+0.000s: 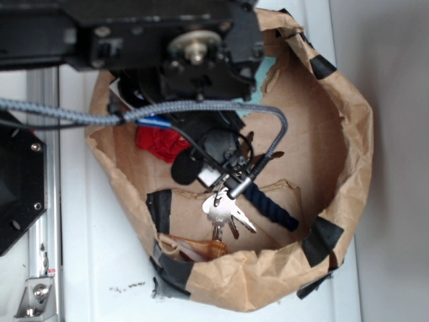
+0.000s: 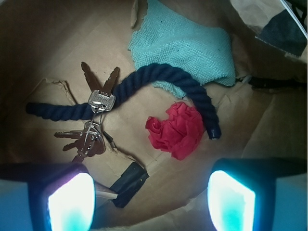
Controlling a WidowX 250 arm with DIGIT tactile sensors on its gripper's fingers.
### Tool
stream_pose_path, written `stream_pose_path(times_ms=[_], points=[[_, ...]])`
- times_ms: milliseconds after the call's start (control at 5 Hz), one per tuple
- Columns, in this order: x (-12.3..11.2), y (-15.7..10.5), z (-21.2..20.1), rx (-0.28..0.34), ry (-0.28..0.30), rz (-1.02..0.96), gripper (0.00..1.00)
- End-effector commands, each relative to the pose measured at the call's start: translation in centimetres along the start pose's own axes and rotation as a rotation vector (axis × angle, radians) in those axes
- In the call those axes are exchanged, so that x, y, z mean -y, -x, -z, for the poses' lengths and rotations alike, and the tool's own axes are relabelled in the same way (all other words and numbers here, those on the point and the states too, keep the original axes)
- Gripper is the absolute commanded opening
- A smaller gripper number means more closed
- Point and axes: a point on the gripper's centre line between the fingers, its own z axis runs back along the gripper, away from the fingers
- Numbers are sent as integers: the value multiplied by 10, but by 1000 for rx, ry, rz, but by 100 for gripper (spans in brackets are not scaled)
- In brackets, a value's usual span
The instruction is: Grab the silver keys.
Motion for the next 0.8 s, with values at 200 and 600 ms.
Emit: stream_pose_path(times_ms=[200,600], points=[[42,-35,42,50,-14,-101,100],[57,-16,58,68,105,-65,100]])
